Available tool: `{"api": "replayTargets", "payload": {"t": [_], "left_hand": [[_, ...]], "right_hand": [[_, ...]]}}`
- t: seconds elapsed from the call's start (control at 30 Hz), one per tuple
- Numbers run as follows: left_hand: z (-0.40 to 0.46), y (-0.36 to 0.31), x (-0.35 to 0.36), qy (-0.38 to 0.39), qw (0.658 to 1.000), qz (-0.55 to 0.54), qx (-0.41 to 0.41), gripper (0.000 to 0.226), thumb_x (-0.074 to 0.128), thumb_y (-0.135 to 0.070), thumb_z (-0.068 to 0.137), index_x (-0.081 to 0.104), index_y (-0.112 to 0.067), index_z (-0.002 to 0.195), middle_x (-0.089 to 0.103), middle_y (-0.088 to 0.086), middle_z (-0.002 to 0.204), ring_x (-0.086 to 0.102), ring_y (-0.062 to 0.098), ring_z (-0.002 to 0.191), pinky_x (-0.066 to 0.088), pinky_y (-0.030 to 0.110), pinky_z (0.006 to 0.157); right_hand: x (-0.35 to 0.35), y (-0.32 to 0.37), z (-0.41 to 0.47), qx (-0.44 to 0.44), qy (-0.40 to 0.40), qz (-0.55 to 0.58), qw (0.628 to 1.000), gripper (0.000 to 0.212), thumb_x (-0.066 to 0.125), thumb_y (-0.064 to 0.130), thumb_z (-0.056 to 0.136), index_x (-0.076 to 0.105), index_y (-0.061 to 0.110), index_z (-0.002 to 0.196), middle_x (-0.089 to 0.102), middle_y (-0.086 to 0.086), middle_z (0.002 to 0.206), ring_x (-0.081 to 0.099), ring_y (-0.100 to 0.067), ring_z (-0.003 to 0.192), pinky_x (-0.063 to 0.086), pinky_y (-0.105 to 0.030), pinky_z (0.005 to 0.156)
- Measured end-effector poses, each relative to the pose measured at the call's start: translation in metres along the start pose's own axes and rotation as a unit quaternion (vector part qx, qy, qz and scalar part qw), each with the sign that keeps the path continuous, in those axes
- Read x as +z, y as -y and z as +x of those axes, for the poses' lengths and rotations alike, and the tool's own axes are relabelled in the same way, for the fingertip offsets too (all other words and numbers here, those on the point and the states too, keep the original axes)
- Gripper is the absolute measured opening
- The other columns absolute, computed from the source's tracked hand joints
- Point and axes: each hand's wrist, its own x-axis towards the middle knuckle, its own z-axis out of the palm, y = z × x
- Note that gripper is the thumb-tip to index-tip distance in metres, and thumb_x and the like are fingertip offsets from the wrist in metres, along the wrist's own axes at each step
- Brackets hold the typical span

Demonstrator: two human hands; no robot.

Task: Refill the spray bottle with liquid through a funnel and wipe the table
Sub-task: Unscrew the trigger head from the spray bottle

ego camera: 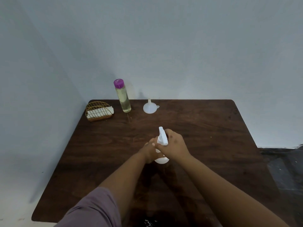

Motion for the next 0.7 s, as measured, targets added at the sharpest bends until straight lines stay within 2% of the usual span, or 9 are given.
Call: {"api": "replayTargets", "payload": {"t": [0.03,0.1,0.17,0.23,0.4,0.47,0.57,0.63,0.7], "left_hand": [[-0.008,-0.011,-0.005,0.0,1.0,0.01,0.002,0.084,0.072,-0.054,0.071,0.041,-0.023,0.142,0.046,0.004,0.143,0.043,0.023,0.135,0.039,0.043,0.11],[-0.009,-0.016,-0.007,-0.003,1.0,0.018,0.013,0.094,0.066,-0.062,0.065,0.038,-0.021,0.145,0.045,0.004,0.145,0.042,0.02,0.136,0.037,0.041,0.111],[-0.011,-0.016,-0.008,0.003,1.0,0.011,0.016,0.104,0.064,-0.073,0.057,0.036,-0.027,0.145,0.045,-0.001,0.145,0.042,0.018,0.135,0.039,0.042,0.11],[-0.005,-0.007,-0.005,0.001,1.0,-0.014,0.015,0.1,0.07,-0.079,0.055,0.039,-0.036,0.14,0.048,-0.009,0.141,0.045,0.014,0.132,0.042,0.044,0.107],[-0.013,-0.012,-0.012,0.009,1.0,-0.005,0.012,0.093,0.078,-0.073,0.052,0.041,-0.04,0.132,0.046,-0.01,0.137,0.048,0.017,0.124,0.048,0.047,0.101],[-0.018,-0.018,-0.015,0.01,1.0,0.005,0.01,0.089,0.08,-0.064,0.059,0.041,-0.036,0.134,0.044,-0.006,0.137,0.047,0.02,0.124,0.048,0.047,0.101],[-0.02,-0.021,-0.014,0.0,1.0,0.029,0.005,0.086,0.08,-0.056,0.068,0.038,-0.033,0.14,0.043,-0.003,0.139,0.045,0.024,0.127,0.047,0.048,0.102],[-0.023,-0.024,-0.014,-0.013,0.998,0.058,0.001,0.087,0.076,-0.058,0.072,0.035,-0.033,0.143,0.043,0.0,0.14,0.042,0.026,0.13,0.046,0.047,0.103],[-0.025,-0.028,-0.013,-0.019,0.996,0.084,-0.009,0.088,0.073,-0.06,0.075,0.03,-0.031,0.146,0.041,0.001,0.143,0.038,0.028,0.132,0.043,0.046,0.103]], "right_hand": [[0.002,-0.002,-0.001,-0.018,-0.021,0.0,1.0,0.033,0.075,0.028,0.078,0.06,0.01,0.101,0.061,0.001,0.09,0.057,-0.012,0.081,0.038,-0.012,0.063],[0.0,-0.001,-0.001,-0.041,-0.032,-0.013,0.999,0.024,0.071,0.019,0.081,0.064,0.01,0.103,0.061,-0.002,0.091,0.056,-0.012,0.081,0.036,-0.011,0.064],[-0.006,0.001,0.001,-0.045,-0.012,-0.015,0.999,0.028,0.07,0.015,0.082,0.065,0.013,0.11,0.062,-0.002,0.098,0.056,-0.012,0.086,0.035,-0.008,0.066],[-0.019,0.006,0.003,-0.031,0.011,0.026,0.999,0.032,0.073,0.013,0.08,0.066,0.014,0.112,0.065,0.0,0.102,0.058,-0.012,0.09,0.04,-0.012,0.072],[-0.05,0.019,0.009,-0.02,0.0,0.052,0.998,0.025,0.071,0.019,0.082,0.067,0.021,0.106,0.067,0.008,0.095,0.06,-0.004,0.086,0.042,-0.008,0.072],[-0.06,0.024,0.009,0.004,-0.019,0.096,0.995,0.038,0.074,0.027,0.08,0.064,0.024,0.117,0.067,0.004,0.105,0.061,-0.011,0.096,0.049,-0.016,0.076],[-0.077,0.038,0.003,0.048,-0.07,0.203,0.976,0.047,0.08,0.026,0.076,0.064,0.022,0.119,0.067,-0.003,0.106,0.063,-0.013,0.087,0.055,-0.02,0.063],[-0.088,0.05,-0.002,0.041,-0.106,0.245,0.963,0.039,0.079,0.02,0.077,0.067,0.018,0.114,0.069,-0.006,0.1,0.061,-0.011,0.077,0.051,-0.018,0.057],[-0.097,0.059,-0.006,0.033,-0.14,0.265,0.954,0.03,0.078,0.019,0.078,0.069,0.017,0.107,0.069,-0.008,0.097,0.06,-0.012,0.075,0.05,-0.021,0.058]]}}
